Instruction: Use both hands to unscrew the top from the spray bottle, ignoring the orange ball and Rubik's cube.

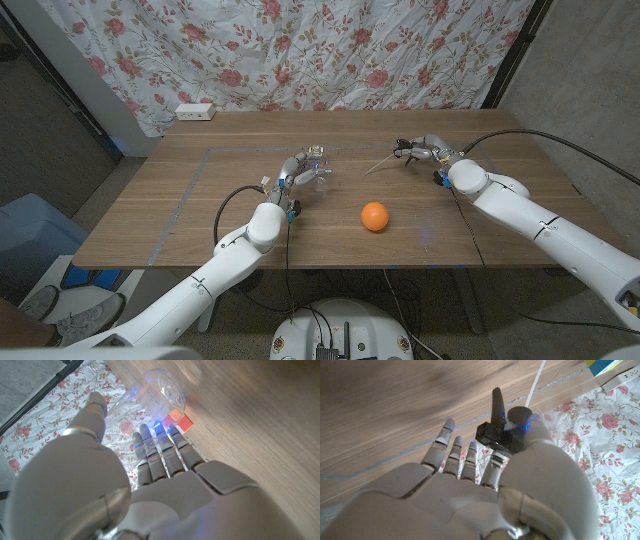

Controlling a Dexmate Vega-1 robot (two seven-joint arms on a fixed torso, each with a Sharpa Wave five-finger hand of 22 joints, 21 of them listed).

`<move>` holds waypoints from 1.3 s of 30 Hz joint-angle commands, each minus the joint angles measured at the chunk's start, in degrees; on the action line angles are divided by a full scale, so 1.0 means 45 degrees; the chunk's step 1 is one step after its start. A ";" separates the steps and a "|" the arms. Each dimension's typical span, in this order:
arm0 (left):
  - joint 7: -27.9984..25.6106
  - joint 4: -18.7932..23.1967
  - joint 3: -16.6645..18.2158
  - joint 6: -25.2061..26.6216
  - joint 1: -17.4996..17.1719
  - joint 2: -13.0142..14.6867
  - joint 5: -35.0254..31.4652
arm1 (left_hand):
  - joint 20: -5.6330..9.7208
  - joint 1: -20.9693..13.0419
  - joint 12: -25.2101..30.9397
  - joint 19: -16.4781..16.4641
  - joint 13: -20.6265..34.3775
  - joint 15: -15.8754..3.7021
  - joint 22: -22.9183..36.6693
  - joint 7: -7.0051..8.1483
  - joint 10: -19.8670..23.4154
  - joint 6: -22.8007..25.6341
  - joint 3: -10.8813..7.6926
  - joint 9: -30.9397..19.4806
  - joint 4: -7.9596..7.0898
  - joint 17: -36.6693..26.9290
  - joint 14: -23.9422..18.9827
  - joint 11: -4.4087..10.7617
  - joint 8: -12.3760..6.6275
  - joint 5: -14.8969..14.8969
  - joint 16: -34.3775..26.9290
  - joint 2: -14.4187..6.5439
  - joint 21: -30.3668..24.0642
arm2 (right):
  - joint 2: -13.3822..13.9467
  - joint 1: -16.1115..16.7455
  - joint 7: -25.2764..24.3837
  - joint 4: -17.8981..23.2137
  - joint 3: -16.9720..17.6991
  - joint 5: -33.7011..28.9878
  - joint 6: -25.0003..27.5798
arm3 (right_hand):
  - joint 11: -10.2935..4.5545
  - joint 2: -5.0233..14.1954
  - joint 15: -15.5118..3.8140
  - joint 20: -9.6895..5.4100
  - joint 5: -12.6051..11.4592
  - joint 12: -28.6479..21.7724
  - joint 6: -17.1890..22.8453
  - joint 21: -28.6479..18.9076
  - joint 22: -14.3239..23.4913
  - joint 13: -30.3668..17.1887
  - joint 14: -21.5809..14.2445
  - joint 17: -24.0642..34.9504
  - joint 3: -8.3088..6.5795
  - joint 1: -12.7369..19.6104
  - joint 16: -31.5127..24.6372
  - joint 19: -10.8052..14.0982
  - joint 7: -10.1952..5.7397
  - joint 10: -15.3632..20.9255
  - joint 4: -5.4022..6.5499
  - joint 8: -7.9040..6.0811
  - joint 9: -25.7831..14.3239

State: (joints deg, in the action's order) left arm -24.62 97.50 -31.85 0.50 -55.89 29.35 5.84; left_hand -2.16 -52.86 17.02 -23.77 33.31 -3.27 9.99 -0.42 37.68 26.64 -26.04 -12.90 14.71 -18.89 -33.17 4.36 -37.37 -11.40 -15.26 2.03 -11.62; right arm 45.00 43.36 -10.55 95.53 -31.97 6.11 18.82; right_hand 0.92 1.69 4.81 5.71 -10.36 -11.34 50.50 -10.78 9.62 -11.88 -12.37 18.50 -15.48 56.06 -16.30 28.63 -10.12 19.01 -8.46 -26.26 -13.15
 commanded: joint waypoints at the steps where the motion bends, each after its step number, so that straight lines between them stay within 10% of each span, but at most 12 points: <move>1: 0.0034 0.0334 -0.0054 0.0336 -0.0023 0.0103 -0.0029 | -0.0026 0.2554 0.0095 0.0003 0.0079 -0.0396 0.0069 -0.0186 0.0137 0.0575 -0.1160 -0.0052 -0.1218 0.0008 -0.0034 0.0031 -0.0105 0.0004 0.0028 -0.2677 -0.0032 | -0.0182 0.0013 0.0346 -0.0760 0.0059 0.0297 -0.0735 | -0.0009 -0.0015 0.0046 0.0006 -0.0050 0.0040 -0.0226 0.0041 0.0031 -0.0017 0.0134 0.0020 -0.0010 0.0084 0.0034 -0.0105 -0.0019 -0.0154 -0.0076 0.0063 -0.0059; 25: 0.0107 0.0446 -0.0153 0.0331 -0.0034 0.0102 -0.0031 | -0.0037 0.2631 0.0100 0.0028 0.0094 -0.0376 0.0070 -0.0204 0.0178 0.0591 -0.1199 -0.0070 -0.1226 0.0006 -0.0044 0.0032 -0.0096 0.0003 0.0033 -0.2693 -0.0031 | -0.0062 -0.0059 0.0825 -0.0810 -0.0006 0.0635 -0.0521 | 0.0317 -0.0165 0.0507 0.0285 0.0028 0.0153 -0.2179 0.0062 0.0035 -0.0034 0.0831 0.0061 0.0109 -0.0024 0.0328 -0.0626 -0.0169 -0.1129 -0.0085 0.0745 -0.0030; 39: 0.0123 0.0484 -0.0154 0.0220 -0.0118 0.0124 -0.0035 | -0.0039 0.2673 0.0092 0.0033 0.0097 -0.0351 0.0071 -0.0232 0.0181 0.0587 -0.1225 -0.0089 -0.1228 0.0011 -0.0054 0.0027 -0.0090 0.0000 0.0039 -0.2698 -0.0033 | 0.0181 0.0150 0.1080 -0.0553 0.0141 0.0936 -0.0597 | 0.0753 -0.0715 0.1049 0.0718 -0.0184 0.0183 -0.5440 0.0090 0.0028 -0.0038 0.1696 0.0060 0.0596 -0.0983 0.0718 -0.1375 0.0254 -0.2449 0.0170 0.2131 0.0087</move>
State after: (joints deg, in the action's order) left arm -24.10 99.44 -32.50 1.85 -56.07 29.81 5.73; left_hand -2.15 -52.76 17.24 -23.77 33.57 -3.27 9.99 -0.42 37.84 26.65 -26.04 -13.20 14.71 -18.89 -33.17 4.37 -37.42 -11.40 -15.26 2.12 -11.62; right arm 45.00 43.35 -6.68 92.23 -31.84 9.29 16.51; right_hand 4.18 -1.35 9.11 8.74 -10.62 -10.57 27.33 -10.37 9.62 -11.85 -5.39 18.49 -13.19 52.76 -13.37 22.94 -9.50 8.85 -7.90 -17.33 -12.77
